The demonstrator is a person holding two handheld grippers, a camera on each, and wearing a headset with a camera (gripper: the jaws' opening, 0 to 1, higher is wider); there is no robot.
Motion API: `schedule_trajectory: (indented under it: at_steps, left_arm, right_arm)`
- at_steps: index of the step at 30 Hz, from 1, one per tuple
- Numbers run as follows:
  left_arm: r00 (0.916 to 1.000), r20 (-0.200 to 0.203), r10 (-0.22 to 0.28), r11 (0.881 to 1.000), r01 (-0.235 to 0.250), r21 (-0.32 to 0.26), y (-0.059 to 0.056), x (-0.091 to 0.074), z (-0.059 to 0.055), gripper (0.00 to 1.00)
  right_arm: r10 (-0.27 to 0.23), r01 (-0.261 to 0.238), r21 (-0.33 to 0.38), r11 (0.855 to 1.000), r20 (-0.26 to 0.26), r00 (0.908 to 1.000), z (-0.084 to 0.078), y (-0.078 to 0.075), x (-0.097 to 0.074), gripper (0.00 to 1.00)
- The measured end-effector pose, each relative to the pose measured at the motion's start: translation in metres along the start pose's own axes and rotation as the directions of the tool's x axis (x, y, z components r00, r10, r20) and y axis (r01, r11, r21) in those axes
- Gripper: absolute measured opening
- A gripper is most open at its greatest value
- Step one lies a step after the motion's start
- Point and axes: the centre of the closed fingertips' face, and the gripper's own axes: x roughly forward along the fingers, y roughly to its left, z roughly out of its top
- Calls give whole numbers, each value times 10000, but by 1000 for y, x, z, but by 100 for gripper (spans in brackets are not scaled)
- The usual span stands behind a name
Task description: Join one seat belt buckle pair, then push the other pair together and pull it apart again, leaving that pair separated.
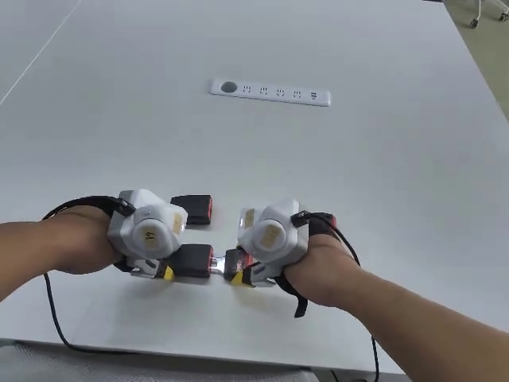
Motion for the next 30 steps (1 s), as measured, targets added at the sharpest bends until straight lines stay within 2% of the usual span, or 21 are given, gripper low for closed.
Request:
schedule_trajectory:
  at_steps: [5, 11, 12, 21, 26, 30]
  left_arm:
    - [10000, 27, -74, 10000, 74, -13, 0, 0, 0, 30]
    - [9999, 20, -101, 9999, 101, 18, 0, 1, 0, 30]
    - [10000, 17, -70, 10000, 70, -52, 1, 1, -1, 30]
    - [9999, 71, -87, 10000, 87, -32, 1, -1, -1, 30]
    - [9997, 222, -52, 9994, 60, -351, 1, -2, -1, 30]
    - [9995, 290, -98, 9994, 107, -316, 1, -2, -3, 30]
  right_arm:
    - [-3, 3, -19, 10000, 55, 10000, 4, 0, 2, 31]
    - [-41, 38, 89, 10000, 341, 9994, 15, -1, 9, 30]
    - [-134, 127, 276, 9995, 222, 9997, 12, -4, 10, 30]
    - [-38, 34, 196, 9998, 225, 9997, 13, -3, 13, 30]
    - [34, -34, -21, 10000, 69, 10000, 13, -3, 13, 31]
    - [93, -95, -137, 9999, -89, 9999, 11, -2, 12, 31]
